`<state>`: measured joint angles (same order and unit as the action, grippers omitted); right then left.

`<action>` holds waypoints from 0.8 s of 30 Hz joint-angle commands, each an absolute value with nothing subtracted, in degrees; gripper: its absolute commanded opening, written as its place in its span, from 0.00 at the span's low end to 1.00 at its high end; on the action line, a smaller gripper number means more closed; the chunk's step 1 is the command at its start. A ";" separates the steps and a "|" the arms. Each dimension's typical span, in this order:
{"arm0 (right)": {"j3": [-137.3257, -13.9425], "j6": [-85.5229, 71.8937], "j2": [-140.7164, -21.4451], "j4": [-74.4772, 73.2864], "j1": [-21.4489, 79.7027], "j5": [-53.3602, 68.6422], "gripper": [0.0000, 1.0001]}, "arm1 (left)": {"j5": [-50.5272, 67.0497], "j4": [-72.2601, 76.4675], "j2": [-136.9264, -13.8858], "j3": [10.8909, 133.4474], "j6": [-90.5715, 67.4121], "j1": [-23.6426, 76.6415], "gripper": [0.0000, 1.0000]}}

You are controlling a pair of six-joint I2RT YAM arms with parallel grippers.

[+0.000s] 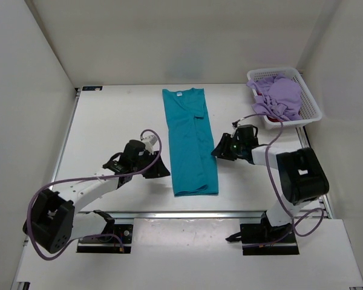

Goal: Fold and stack the t-shirts
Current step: Rotate the tshirt 90 degrees, then grab the bottom of the folded rectangular tshirt with both arms

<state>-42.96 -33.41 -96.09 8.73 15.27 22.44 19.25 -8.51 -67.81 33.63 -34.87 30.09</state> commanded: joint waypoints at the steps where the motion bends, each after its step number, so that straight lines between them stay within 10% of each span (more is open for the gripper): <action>1: -39.38 -27.42 -87.92 2.99 14.68 26.37 0.40 | 16.71 -8.70 -69.34 31.12 -33.40 32.52 0.46; 24: -9.85 -39.90 -54.22 -3.34 26.80 15.82 0.29 | 18.55 6.24 -84.02 29.88 -42.98 42.36 0.58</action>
